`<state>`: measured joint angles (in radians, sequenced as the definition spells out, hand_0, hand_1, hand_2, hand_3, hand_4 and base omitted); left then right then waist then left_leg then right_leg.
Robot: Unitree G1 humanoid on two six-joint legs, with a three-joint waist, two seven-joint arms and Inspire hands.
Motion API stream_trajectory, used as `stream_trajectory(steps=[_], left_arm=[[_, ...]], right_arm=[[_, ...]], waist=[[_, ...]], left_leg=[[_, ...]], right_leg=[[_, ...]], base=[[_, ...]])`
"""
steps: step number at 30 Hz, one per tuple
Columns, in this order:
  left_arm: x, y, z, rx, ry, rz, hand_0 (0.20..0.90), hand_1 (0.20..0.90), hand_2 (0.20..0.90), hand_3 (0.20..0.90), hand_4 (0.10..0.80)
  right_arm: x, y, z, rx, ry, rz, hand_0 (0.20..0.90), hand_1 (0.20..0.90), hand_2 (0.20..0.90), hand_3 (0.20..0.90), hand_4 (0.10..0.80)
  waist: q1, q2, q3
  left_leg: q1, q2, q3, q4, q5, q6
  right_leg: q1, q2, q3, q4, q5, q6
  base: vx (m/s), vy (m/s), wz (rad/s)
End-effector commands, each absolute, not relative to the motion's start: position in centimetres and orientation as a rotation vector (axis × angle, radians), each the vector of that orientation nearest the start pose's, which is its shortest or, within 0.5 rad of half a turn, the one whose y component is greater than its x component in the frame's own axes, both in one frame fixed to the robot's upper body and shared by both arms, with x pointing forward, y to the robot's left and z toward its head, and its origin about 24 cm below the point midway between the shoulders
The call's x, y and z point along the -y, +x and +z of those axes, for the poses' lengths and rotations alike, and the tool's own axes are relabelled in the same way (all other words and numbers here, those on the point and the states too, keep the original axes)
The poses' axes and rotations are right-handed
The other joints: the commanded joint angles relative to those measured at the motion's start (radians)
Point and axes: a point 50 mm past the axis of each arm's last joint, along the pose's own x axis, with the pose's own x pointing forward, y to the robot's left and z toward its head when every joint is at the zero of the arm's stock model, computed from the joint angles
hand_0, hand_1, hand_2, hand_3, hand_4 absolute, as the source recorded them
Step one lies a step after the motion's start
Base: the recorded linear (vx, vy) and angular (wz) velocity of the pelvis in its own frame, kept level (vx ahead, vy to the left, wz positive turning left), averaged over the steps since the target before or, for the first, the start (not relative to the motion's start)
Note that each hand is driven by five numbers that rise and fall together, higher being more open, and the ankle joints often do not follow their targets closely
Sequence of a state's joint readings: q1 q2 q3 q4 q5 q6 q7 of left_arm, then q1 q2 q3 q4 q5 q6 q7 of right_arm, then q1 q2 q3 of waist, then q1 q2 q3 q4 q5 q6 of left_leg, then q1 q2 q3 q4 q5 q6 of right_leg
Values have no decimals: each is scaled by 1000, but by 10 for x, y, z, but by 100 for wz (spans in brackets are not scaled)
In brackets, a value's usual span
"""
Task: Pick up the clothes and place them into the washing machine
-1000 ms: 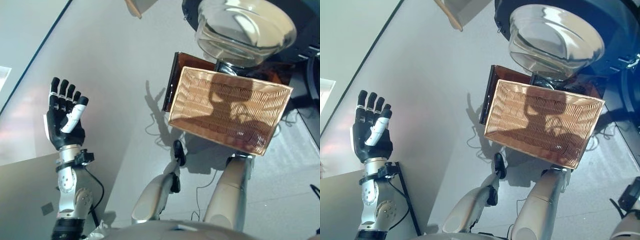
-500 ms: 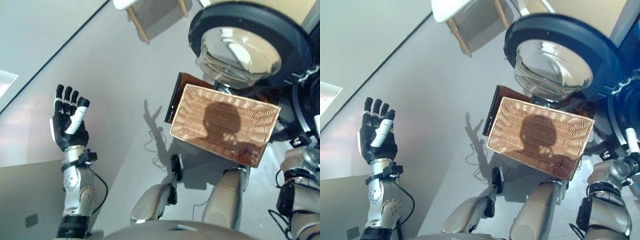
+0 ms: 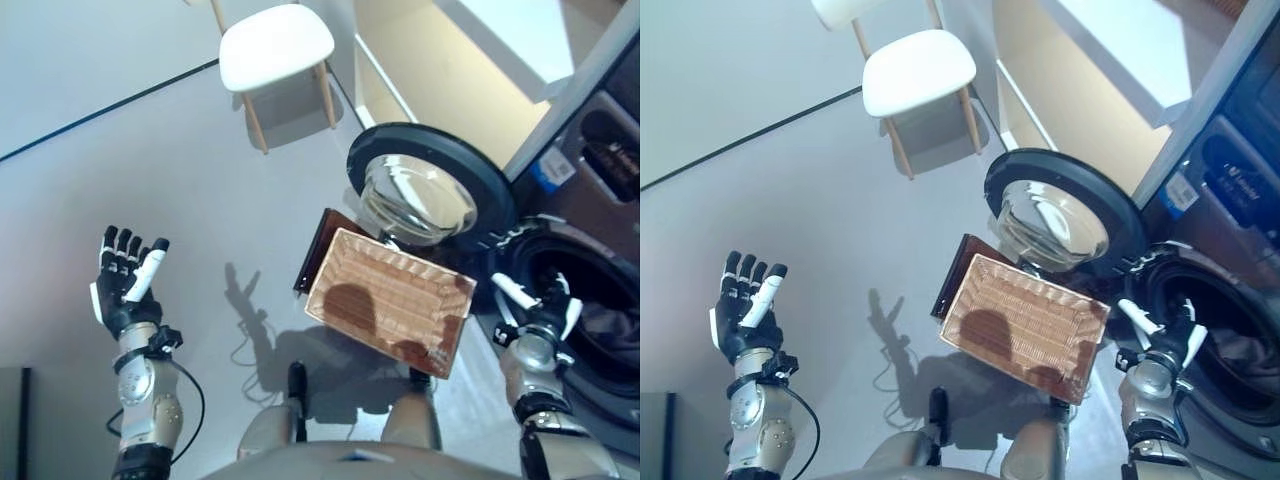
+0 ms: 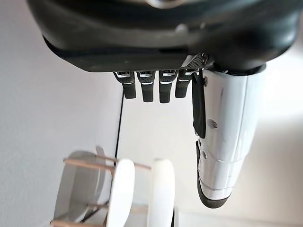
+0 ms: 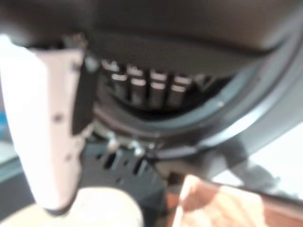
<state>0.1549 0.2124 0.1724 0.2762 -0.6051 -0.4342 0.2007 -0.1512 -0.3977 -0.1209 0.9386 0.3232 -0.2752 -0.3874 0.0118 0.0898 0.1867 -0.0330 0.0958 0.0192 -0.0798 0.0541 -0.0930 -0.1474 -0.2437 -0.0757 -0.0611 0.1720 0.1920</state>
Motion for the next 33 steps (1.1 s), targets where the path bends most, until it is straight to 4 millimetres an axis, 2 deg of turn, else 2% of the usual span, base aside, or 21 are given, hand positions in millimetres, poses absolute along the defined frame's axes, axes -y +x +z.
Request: stream_trajectory(steps=[1, 7, 9, 10, 12, 13, 17, 21, 24, 26, 29, 33], left_arm=[[-298, 196, 29, 211, -191, 629, 900, 900, 900, 900, 800], [-300, 188, 19, 146, -161, 640, 900, 900, 900, 900, 800], [-304, 185, 5, 64, -136, 653, 900, 900, 900, 900, 800], [-303, 187, 1, 37, -112, 640, 900, 900, 900, 900, 800], [-304, 187, 1, 28, -90, 629, 900, 900, 900, 900, 800], [-303, 184, -6, -12, -54, 622, 900, 900, 900, 900, 800], [-301, 179, -13, -46, -61, 631, 900, 900, 900, 900, 800], [-296, 172, -21, -84, -69, 614, 900, 900, 900, 900, 800], [-291, 169, -24, -110, -48, 565, 900, 900, 900, 900, 800], [-288, 169, -26, -122, -45, 543, 900, 900, 900, 900, 800], [-287, 172, -25, -124, -41, 539, 900, 900, 900, 900, 800], [-284, 177, -23, -107, -53, 528, 900, 900, 900, 900, 800]], right_arm=[[313, 215, -41, -326, -216, -653, 900, 900, 900, 900, 800], [301, 198, -59, -390, -181, -618, 900, 900, 900, 900, 800], [291, 195, -66, -427, -235, -542, 900, 900, 900, 900, 800], [287, 195, -67, -445, -342, -474, 900, 900, 900, 900, 800], [288, 193, -67, -452, -380, -469, 900, 900, 900, 900, 800], [283, 189, -74, -487, -422, -414, 900, 900, 900, 900, 800], [272, 181, -84, -528, -394, -387, 900, 900, 900, 900, 800], [257, 179, -86, -509, -331, -358, 900, 900, 900, 900, 800], [245, 175, -90, -514, -303, -320, 900, 900, 900, 900, 800], [237, 169, -95, -529, -273, -301, 900, 900, 900, 900, 800], [234, 170, -95, -524, -274, -296, 900, 900, 900, 900, 800], [237, 174, -90, -494, -259, -318, 900, 900, 900, 900, 800]], waist=[[0, -36, -82], [-1, -67, -127], [-4, -80, -143], [-6, -85, -146], [-8, -90, -149], [-10, -98, -158], [-7, -111, -175], [-6, -122, -188], [-6, -131, -195], [-9, -142, -200], [-11, -146, -195], [-9, -145, -185]], left_leg=[[27, 4, -11, 14, -29, -41], [93, 17, 6, 16, -51, -37], [112, 23, 20, 22, -53, -41], [114, 26, 25, 24, -47, -46], [122, 29, 27, 23, -46, -48], [135, 35, 37, 23, -48, -50], [152, 38, 42, 32, -59, -45], [169, 49, 49, 33, -57, -44], [187, 65, 58, 12, -49, -49], [188, 84, 63, -7, -41, -63], [188, 95, 61, -7, -50, -66], [182, 82, 52, -7, -43, -58]], right_leg=[[46, 4, -15, 66, -89, -1], [110, 20, -20, 44, -95, -1], [129, 26, -21, 44, -94, 1], [136, 26, -26, 45, -92, 2], [145, 28, -35, 44, -93, 4], [157, 32, -41, 45, -92, 5], [175, 37, -44, 44, -93, 5], [185, 49, -42, 41, -98, -1], [193, 63, -43, 35, -102, -1], [204, 77, -59, 27, -109, -5], [214, 82, -72, 22, -116, -6], [209, 73, -74, 24, -102, -1]], base=[[115, -18, -14], [101, -10, -10], [-10, 8, 7], [-29, 9, 25], [-20, 9, 18], [-18, 13, 8], [0, 4, 2], [-8, 5, -4], [3, -7, 4], [1, -21, 20], [6, -3, 20], [-11, 35, 6]])
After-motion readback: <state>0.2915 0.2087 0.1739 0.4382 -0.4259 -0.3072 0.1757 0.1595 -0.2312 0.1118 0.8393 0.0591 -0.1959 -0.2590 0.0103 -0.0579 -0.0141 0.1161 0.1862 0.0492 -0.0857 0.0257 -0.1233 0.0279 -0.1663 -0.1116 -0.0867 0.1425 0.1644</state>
